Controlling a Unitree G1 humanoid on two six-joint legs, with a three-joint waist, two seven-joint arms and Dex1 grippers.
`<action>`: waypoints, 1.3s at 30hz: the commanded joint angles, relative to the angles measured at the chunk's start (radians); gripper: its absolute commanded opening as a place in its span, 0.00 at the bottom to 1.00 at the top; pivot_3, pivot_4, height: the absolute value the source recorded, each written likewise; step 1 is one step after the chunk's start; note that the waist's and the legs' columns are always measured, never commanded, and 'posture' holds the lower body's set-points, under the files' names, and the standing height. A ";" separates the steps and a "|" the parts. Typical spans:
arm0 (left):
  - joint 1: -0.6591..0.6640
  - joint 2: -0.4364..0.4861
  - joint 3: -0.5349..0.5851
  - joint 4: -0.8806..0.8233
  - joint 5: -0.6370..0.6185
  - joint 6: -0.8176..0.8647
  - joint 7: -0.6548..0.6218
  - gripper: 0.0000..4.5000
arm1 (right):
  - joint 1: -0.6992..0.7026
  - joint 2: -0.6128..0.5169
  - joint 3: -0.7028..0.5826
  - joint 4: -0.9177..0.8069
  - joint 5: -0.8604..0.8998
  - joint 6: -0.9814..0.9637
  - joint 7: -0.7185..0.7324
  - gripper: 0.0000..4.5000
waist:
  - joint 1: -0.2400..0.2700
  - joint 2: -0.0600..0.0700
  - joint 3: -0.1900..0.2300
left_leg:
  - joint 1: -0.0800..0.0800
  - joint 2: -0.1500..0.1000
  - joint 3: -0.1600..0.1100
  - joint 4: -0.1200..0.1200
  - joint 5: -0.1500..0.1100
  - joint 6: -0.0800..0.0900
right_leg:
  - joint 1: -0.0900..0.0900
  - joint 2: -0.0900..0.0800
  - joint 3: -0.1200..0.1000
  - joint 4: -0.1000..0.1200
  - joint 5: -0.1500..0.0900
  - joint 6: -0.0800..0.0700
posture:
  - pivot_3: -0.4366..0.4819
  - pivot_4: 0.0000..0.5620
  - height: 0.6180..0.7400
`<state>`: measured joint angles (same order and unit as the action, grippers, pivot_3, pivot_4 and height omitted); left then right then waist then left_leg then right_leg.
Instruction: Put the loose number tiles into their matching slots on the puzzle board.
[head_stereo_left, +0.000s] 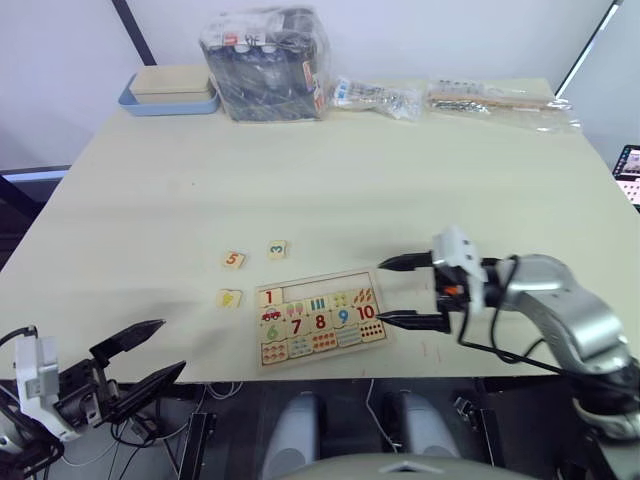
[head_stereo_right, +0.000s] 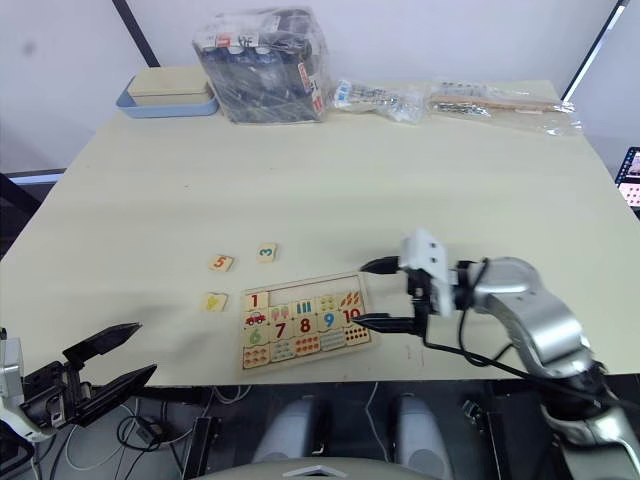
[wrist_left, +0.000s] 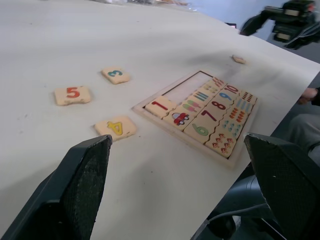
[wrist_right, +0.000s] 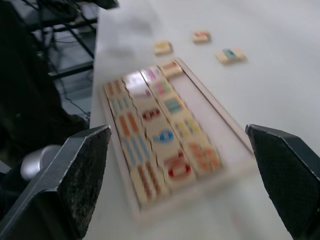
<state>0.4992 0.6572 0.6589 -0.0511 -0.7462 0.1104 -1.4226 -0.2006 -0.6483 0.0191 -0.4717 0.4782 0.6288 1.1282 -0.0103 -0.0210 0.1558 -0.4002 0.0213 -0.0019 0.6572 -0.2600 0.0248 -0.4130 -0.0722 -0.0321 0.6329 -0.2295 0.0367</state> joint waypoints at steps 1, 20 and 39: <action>-0.008 0.015 0.015 0.036 0.006 -0.027 -0.024 1.00 | 0.099 -0.051 -0.155 -0.069 0.065 -0.008 -0.024 0.99 | 0.003 -0.001 -0.001 | 0.000 0.000 0.000 0.000 0.000 0.000 | 0.000 0.000 0.000 0.000 0.000 0.000 | 0.48 0.27 1.00; -0.109 0.009 -0.046 0.168 0.048 -0.081 -0.055 1.00 | 0.565 -0.095 -0.511 0.146 -0.016 -0.289 -0.064 0.99 | 0.023 -0.003 -0.002 | 0.002 0.002 0.003 -0.001 0.000 0.001 | 0.002 0.002 0.002 -0.003 -0.002 0.004 | 0.48 0.27 1.00; -0.111 0.015 -0.057 0.199 0.047 -0.106 -0.099 1.00 | 0.514 -0.140 -0.462 0.185 -0.020 -0.296 -0.091 0.99 | 0.024 -0.003 -0.002 | 0.002 0.001 0.003 -0.001 0.000 0.001 | 0.004 0.002 0.002 -0.003 0.000 0.002 | 0.48 0.27 1.00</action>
<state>0.3825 0.6628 0.5946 0.1506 -0.6898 0.0144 -1.5043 0.3252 -0.7709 -0.4389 -0.2602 0.4522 0.3270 1.0483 0.0139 -0.0243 0.1537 -0.3977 0.0228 0.0016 0.6558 -0.2601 0.0255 -0.4091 -0.0701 -0.0300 0.6297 -0.2299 0.0386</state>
